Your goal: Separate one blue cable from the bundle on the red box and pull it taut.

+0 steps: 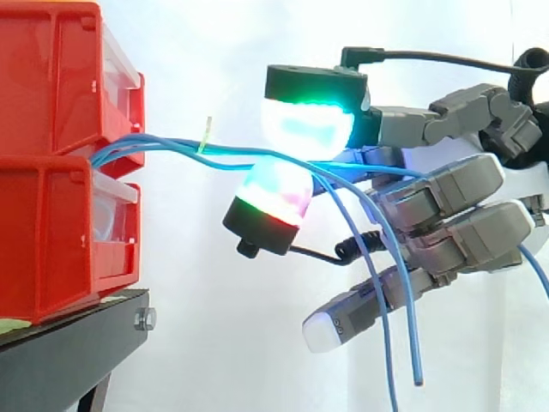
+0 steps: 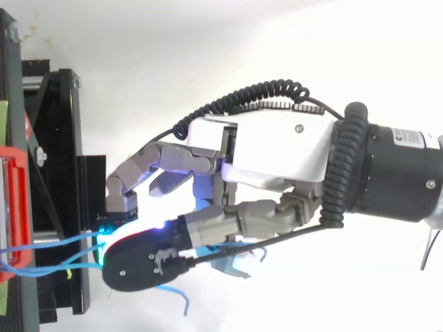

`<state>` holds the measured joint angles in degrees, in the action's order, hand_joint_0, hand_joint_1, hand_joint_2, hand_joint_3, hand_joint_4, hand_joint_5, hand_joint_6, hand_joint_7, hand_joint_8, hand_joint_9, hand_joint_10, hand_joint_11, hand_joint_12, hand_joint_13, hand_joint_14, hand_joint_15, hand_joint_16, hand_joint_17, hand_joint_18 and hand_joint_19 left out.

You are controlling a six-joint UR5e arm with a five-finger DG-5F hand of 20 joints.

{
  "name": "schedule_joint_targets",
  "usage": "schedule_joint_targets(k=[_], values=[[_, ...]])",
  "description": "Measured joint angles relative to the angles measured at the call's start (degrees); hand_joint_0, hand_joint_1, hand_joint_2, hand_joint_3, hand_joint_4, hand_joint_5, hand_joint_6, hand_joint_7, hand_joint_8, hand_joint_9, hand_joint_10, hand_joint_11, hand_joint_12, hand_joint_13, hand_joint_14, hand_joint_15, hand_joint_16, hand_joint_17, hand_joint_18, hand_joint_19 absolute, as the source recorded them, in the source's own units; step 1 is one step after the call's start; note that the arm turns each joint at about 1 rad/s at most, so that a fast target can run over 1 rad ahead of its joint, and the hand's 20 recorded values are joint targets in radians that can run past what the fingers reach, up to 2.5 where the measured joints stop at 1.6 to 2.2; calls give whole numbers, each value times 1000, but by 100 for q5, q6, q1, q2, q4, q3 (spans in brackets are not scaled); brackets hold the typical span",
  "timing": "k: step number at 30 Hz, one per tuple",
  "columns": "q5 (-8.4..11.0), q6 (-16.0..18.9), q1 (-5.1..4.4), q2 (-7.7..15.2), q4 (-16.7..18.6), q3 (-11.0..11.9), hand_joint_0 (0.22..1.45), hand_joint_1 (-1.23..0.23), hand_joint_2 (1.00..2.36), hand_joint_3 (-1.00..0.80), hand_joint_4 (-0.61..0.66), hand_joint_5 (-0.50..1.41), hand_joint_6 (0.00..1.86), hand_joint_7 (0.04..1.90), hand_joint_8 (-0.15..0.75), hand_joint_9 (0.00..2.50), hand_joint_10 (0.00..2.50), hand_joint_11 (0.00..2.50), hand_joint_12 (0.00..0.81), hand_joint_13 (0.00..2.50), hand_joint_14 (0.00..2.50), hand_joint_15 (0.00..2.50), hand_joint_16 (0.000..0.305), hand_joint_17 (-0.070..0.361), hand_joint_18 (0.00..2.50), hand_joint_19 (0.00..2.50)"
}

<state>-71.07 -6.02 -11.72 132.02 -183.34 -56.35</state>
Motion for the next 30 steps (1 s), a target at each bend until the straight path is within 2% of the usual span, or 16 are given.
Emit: schedule_joint_targets(k=[5,8,11,17,20,23,28,30], values=[[-44,-7,47,-1,0,0,498,-421,1000,-500,-43,-46,858,957,208,1727,29,1283,362,1687,23,905,35,80,383,425],[-80,-22,73,-1,0,0,523,-555,1000,-500,-29,-53,856,973,199,1702,30,1287,348,1666,21,917,34,76,380,426],[-117,-74,111,-1,0,-1,593,-697,1009,-380,-17,-64,865,1022,199,1677,30,1322,330,1644,25,939,31,71,386,433],[-193,-262,201,-1,0,-1,610,-777,1015,-283,31,-104,919,832,208,1575,25,1349,335,1596,25,932,32,73,391,419],[-200,-401,241,-1,-1,-1,555,-752,1000,-488,55,-107,918,778,213,1565,23,1333,340,1588,24,920,35,78,380,413],[-204,-625,289,-1,-6,-4,479,-630,1000,-500,70,-97,894,781,247,1595,22,1282,375,1606,22,890,39,88,392,400],[-200,-1078,377,-1,-15,-5,473,-484,1000,-500,72,-86,868,797,240,1611,22,1267,380,1601,22,881,39,88,362,406],[-192,-1249,404,-1,-23,-4,482,-466,1000,-500,71,-85,861,817,237,1607,22,1272,371,1600,20,886,38,86,355,420]])
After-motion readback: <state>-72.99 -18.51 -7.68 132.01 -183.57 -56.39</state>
